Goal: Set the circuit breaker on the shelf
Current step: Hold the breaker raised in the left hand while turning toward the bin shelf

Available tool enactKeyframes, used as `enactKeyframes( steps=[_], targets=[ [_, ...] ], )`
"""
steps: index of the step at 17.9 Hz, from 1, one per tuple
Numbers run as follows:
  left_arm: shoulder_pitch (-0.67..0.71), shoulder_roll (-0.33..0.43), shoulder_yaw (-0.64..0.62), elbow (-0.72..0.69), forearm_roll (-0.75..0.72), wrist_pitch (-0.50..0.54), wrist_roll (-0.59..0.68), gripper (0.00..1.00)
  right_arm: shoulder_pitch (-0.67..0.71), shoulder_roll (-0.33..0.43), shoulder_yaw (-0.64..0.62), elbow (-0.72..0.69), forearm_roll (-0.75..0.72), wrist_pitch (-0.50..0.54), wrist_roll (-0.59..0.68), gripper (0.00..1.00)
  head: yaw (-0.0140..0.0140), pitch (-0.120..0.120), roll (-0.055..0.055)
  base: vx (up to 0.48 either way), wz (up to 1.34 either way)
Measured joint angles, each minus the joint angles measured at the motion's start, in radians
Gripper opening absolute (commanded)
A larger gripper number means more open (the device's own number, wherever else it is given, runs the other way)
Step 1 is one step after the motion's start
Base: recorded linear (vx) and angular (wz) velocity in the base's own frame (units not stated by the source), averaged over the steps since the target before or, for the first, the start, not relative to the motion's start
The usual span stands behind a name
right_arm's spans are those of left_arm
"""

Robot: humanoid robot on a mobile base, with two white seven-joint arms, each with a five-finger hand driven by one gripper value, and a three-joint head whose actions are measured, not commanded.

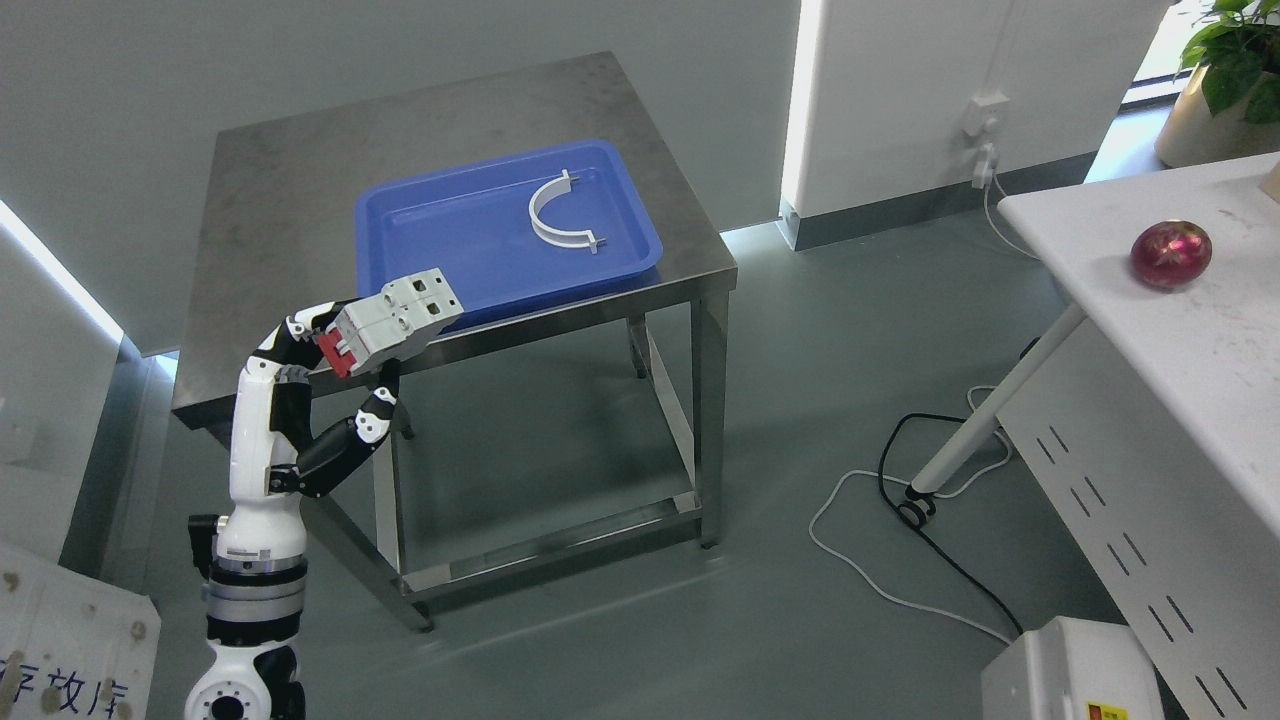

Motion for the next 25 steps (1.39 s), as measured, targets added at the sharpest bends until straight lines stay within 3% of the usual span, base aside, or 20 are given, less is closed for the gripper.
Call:
enactKeyframes(
  steps=[25],
  targets=[
    [-0.049, -0.003, 0.005, -0.030, 0.029, 0.015, 0.001, 0.14, 0.000, 0.000, 0.000, 0.000, 0.000, 0.000, -0.010, 1.00, 0.0000, 0.000, 0.000, -0.267, 0.21]
  ],
)
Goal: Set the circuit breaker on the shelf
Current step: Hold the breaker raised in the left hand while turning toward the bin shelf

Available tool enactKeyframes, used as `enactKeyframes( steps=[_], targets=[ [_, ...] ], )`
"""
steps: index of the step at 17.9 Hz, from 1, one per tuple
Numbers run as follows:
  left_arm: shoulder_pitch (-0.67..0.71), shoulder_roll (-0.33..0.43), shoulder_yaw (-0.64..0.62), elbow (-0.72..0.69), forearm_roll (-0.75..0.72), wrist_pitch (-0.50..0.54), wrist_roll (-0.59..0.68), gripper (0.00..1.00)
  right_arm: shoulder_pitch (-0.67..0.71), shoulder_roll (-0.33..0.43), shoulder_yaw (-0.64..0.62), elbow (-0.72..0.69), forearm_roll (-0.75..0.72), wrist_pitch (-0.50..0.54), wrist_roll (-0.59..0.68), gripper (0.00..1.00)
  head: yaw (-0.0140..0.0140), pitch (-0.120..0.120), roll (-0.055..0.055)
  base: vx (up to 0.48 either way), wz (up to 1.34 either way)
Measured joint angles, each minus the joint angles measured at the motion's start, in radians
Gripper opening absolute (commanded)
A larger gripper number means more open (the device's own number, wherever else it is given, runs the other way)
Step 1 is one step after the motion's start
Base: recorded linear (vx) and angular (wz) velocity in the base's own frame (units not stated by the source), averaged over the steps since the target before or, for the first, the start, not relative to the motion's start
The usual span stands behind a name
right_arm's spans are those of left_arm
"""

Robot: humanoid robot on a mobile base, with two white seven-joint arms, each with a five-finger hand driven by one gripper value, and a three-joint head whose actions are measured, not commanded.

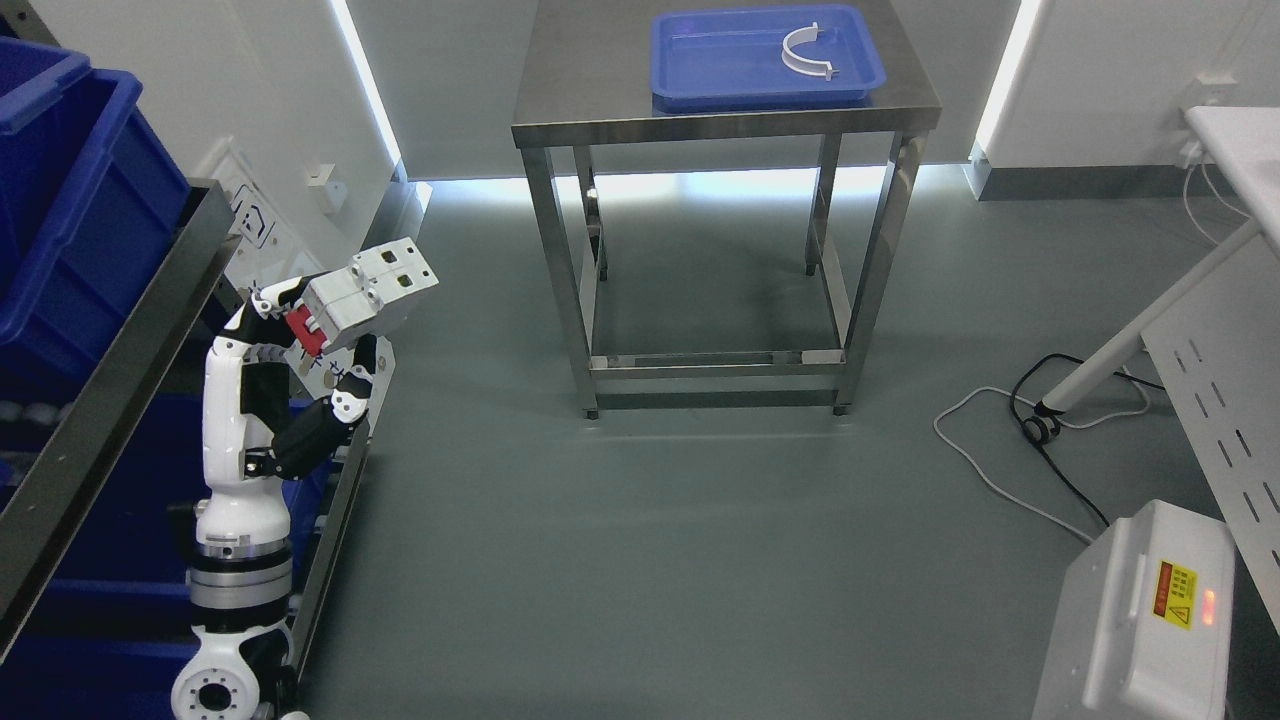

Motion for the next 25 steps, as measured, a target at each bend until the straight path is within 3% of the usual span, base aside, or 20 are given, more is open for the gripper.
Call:
enactKeyframes(
  steps=[12, 20, 25],
  targets=[
    [-0.124, 0.020, 0.000, -0.003, 0.000, 0.075, -0.002, 0.14, 0.001, 0.000, 0.000, 0.000, 0.000, 0.000, 0.004, 1.00, 0.0000, 0.000, 0.000, -0.323, 0.26],
    [-0.191, 0.052, 0.015, -0.003, 0.000, 0.109, -0.002, 0.13, 0.000, 0.000, 0.000, 0.000, 0.000, 0.001, 0.004, 1.00, 0.0000, 0.000, 0.000, -0.197, 0.91],
    [-0.272, 0.089, 0.020, -0.002, -0.020, 0.289, -0.012, 0.14, 0.000, 0.000, 0.000, 0.000, 0.000, 0.000, 0.004, 1.00, 0.0000, 0.000, 0.000, -0.028, 1.05]
  ],
)
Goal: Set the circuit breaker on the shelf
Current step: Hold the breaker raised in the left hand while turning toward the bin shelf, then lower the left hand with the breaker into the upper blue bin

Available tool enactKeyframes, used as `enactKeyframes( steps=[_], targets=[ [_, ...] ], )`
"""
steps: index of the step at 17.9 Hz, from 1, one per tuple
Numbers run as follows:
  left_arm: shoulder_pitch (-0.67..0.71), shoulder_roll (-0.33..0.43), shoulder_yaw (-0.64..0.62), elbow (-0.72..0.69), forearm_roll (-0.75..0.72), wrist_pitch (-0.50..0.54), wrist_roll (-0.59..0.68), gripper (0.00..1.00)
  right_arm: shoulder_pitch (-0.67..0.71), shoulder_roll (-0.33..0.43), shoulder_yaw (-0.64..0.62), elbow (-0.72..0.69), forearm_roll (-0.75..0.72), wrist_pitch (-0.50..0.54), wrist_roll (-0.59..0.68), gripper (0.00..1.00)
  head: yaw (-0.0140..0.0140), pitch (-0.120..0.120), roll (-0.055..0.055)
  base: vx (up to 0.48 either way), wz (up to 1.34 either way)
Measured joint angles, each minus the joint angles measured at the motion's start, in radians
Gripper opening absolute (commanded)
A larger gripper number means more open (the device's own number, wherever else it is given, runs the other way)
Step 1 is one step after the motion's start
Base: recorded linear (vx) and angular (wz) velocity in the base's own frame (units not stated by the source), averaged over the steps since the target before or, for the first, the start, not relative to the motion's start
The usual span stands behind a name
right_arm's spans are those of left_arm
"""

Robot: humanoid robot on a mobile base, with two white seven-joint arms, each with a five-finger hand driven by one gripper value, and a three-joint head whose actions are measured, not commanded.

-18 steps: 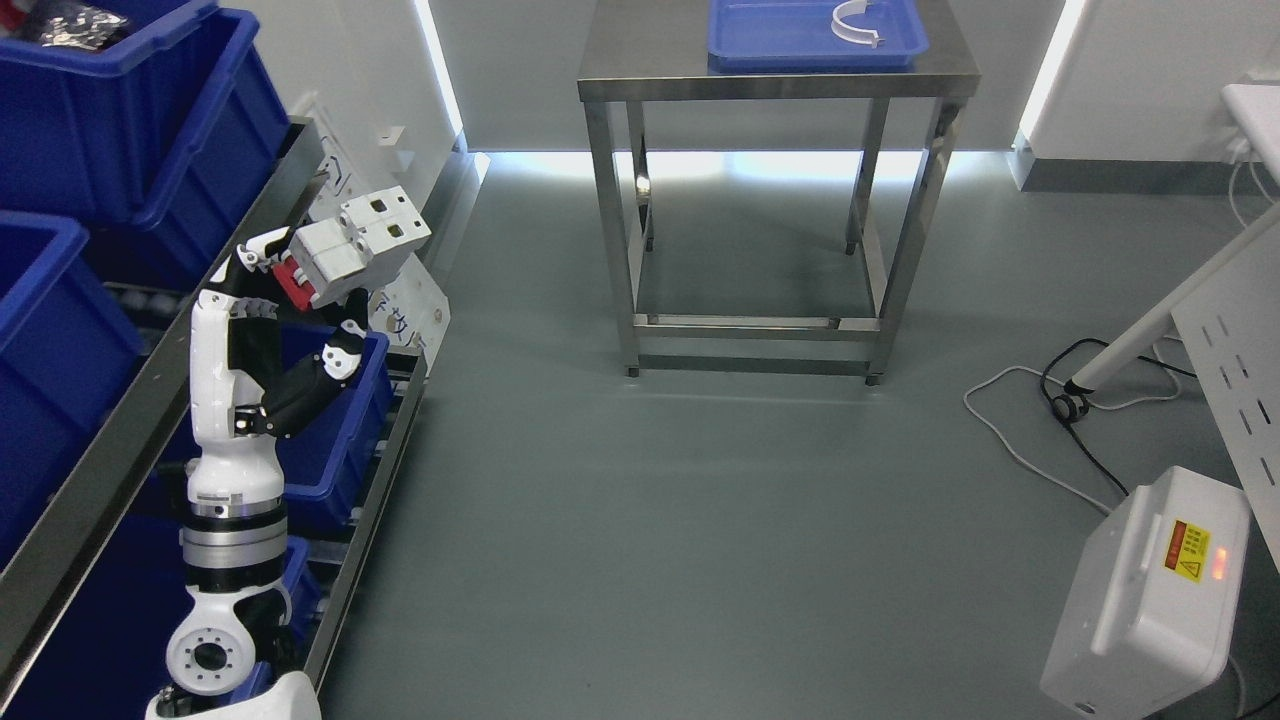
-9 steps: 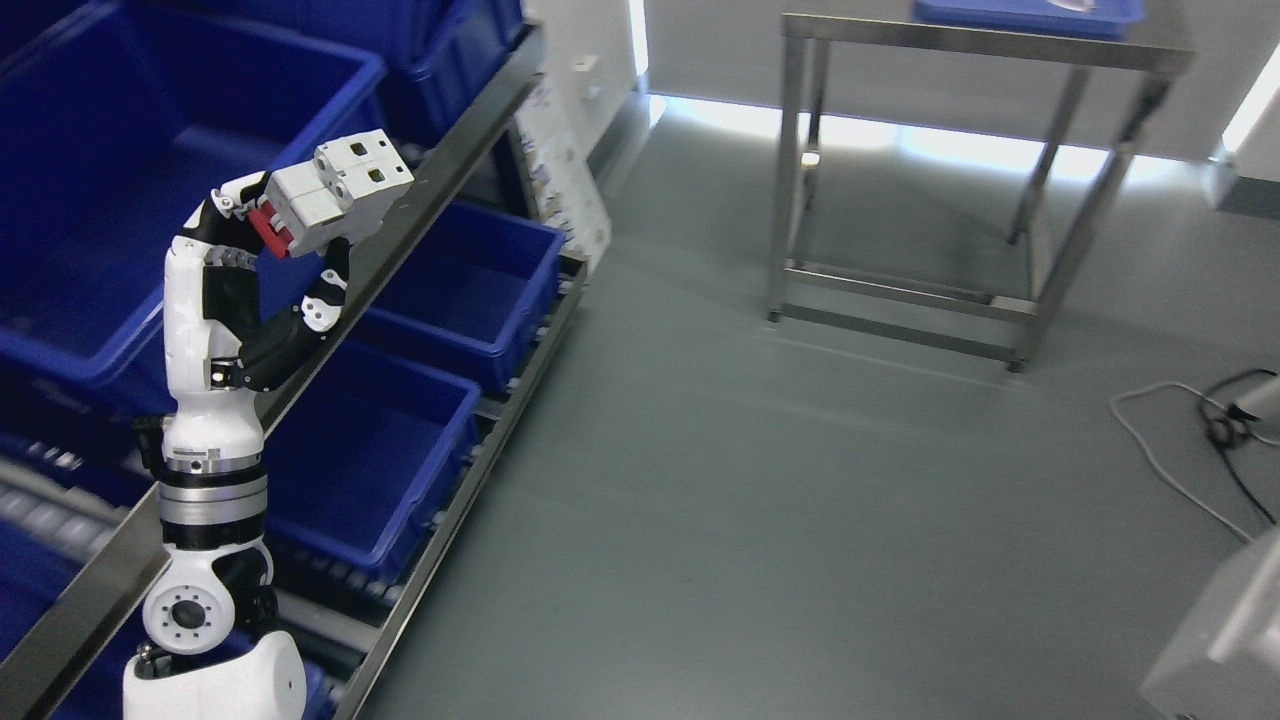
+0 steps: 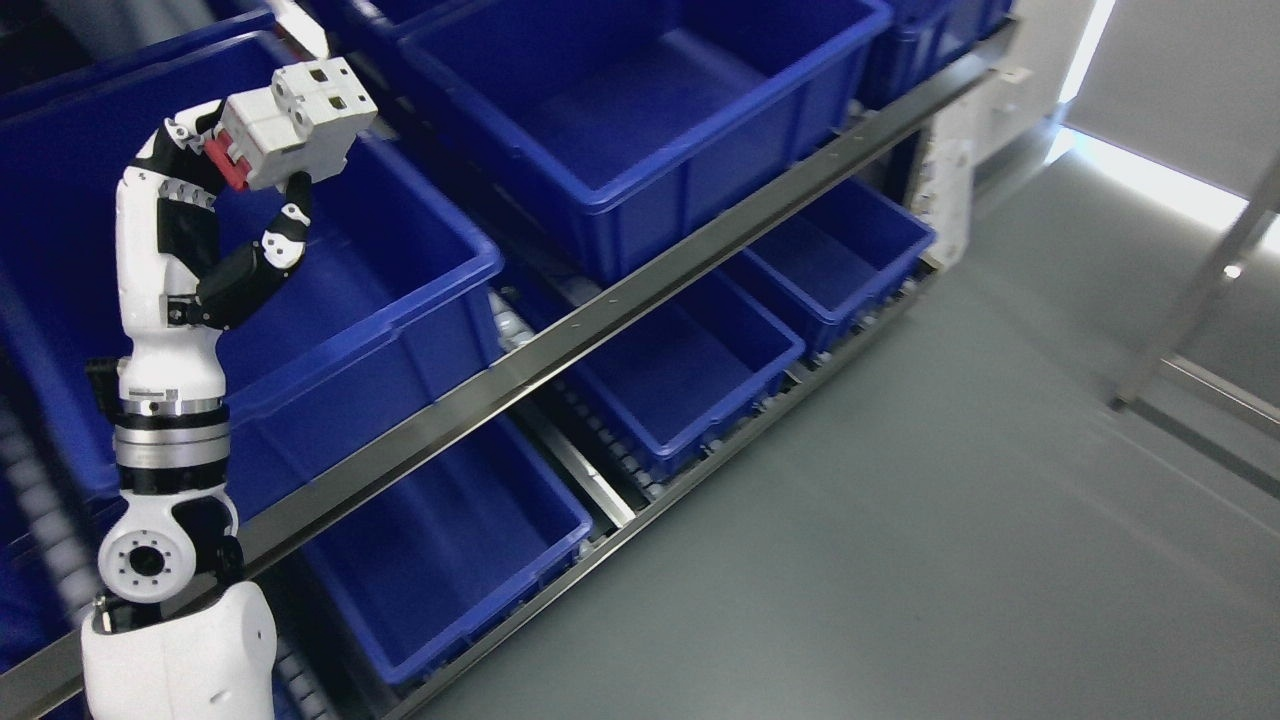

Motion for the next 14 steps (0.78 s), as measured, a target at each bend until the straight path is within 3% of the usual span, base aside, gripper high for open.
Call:
enactKeyframes(
  steps=[6, 14],
  targets=[
    [-0.127, 0.137, -0.039, 0.041, -0.044, 0.244, -0.188, 0.16, 0.000, 0.000, 0.000, 0.000, 0.000, 0.000, 0.002, 1.00, 0.0000, 0.000, 0.000, 0.047, 0.59],
    [-0.406, 0.266, -0.233, 0.263, -0.286, 0.274, -0.351, 0.16, 0.000, 0.000, 0.000, 0.000, 0.000, 0.000, 0.007, 1.00, 0.0000, 0.000, 0.000, 0.033, 0.11]
  ],
)
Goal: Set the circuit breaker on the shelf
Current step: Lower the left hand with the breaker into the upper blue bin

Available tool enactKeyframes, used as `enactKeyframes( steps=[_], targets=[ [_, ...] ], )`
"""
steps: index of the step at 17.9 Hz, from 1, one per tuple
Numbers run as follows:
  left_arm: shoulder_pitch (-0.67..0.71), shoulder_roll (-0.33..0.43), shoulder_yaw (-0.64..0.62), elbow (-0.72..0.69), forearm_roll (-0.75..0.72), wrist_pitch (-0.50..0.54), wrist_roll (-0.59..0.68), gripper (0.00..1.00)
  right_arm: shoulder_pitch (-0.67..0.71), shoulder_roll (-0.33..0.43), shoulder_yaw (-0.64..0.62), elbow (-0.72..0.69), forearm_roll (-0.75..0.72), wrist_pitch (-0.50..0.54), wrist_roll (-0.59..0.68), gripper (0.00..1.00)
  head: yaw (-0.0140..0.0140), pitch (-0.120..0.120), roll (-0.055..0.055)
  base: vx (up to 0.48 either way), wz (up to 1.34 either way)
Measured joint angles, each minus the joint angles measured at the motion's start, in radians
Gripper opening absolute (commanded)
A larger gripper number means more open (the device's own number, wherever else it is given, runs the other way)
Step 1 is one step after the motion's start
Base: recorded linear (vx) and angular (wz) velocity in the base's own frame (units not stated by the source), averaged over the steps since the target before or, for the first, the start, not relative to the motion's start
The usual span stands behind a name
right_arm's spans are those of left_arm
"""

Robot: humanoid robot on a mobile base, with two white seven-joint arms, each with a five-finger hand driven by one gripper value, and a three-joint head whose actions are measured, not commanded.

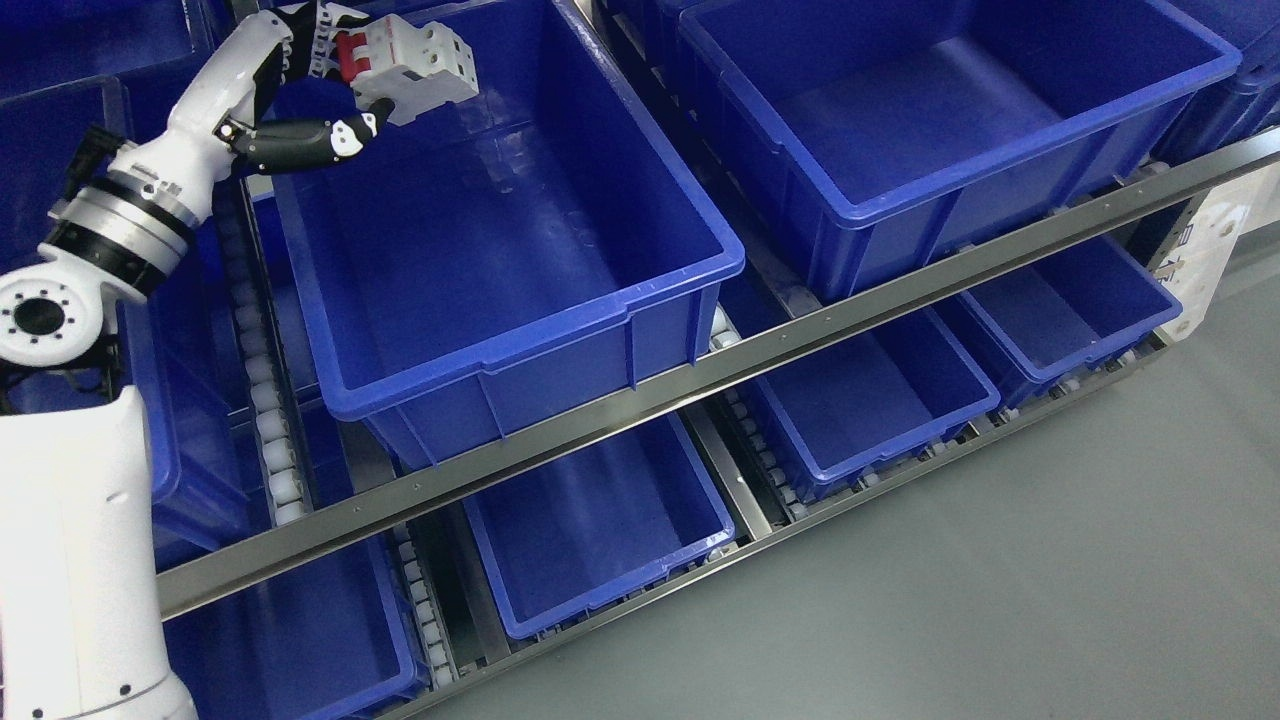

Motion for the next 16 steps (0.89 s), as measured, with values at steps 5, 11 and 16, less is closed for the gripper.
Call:
enactKeyframes(
  steps=[5, 11, 16],
  targets=[
    [-0.138, 0.016, -0.104, 0.201, -0.188, -0.013, -0.019, 0.16, 0.000, 0.000, 0.000, 0.000, 0.000, 0.000, -0.006, 1.00, 0.0000, 0.000, 0.000, 0.016, -0.01],
    [-0.297, 0.002, -0.194, 0.438, -0.282, -0.019, -0.011, 0.17, 0.000, 0.000, 0.000, 0.000, 0.000, 0.000, -0.007, 1.00, 0.0000, 0.000, 0.000, 0.000, 0.00],
    [-0.381, -0.041, -0.254, 0.637, -0.306, -0.022, 0.080, 0.19, 0.000, 0.000, 0.000, 0.000, 0.000, 0.000, -0.008, 1.00, 0.0000, 0.000, 0.000, -0.017, 0.00]
  ],
)
